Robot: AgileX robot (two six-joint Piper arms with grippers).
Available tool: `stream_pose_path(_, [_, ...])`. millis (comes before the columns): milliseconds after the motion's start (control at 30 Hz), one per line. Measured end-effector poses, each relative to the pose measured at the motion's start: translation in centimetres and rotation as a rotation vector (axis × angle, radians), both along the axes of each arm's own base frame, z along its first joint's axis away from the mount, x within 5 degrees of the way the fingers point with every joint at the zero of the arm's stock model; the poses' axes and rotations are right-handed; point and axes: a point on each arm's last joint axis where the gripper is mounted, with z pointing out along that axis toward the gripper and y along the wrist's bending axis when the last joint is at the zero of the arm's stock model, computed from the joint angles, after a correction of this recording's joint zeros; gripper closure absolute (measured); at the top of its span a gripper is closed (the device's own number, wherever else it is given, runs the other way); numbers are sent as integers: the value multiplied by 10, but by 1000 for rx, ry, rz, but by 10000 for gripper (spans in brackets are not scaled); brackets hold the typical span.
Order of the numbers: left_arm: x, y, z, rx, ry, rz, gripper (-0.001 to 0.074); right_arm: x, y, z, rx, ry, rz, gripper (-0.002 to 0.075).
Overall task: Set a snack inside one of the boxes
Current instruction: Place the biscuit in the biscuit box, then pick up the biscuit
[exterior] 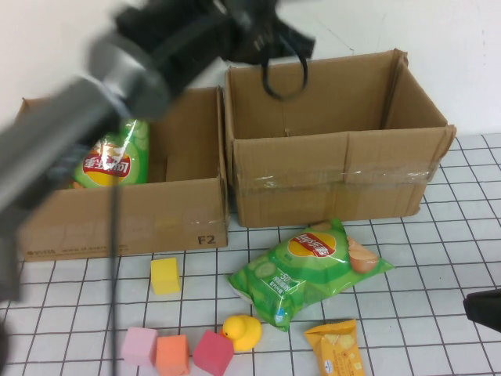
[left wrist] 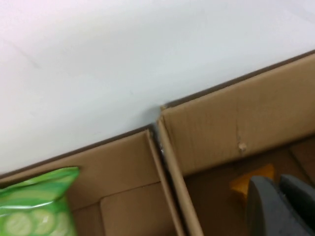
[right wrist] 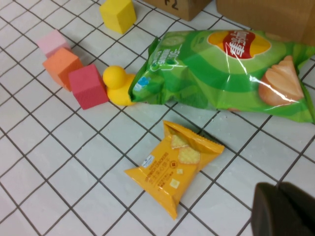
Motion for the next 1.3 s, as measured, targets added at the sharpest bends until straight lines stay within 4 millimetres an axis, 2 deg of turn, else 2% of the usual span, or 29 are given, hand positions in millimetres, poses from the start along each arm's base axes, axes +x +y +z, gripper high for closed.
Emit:
stream_pose_path(133, [-32, 21, 44, -11, -3, -29, 731, 0, 0, 0, 2, 0, -1, 727])
stream_pose_path(433, [-92, 71, 111, -13, -68, 10, 736, 0, 0, 0, -8, -6, 7, 727])
stream_pose_path(533, [-117, 91, 126, -18, -97, 11, 736, 0, 0, 0, -9, -6, 8, 727])
stream_pose_path(667, [-151, 116, 126, -38, -110, 10, 736, 0, 0, 0, -10, -7, 8, 727])
stream_pose_path(733, [-167, 127, 114, -58, -109, 7, 736, 0, 0, 0, -10, -7, 8, 727])
stream_pose_path(867, [-195, 142, 72, -92, -47, -5, 736, 0, 0, 0, -11, -7, 9, 727])
stream_pose_path(1000, [-215, 148, 21, -130, 80, -35, 736, 0, 0, -1, -17, -7, 12, 727])
stream_pose_path(1133, [-217, 141, -31, -139, 208, -64, 736, -1, -1, -1, -27, -7, 17, 727])
stream_pose_path(1300, [-211, 125, -71, -193, 313, -89, 736, -1, -1, -2, -36, -6, 23, 727])
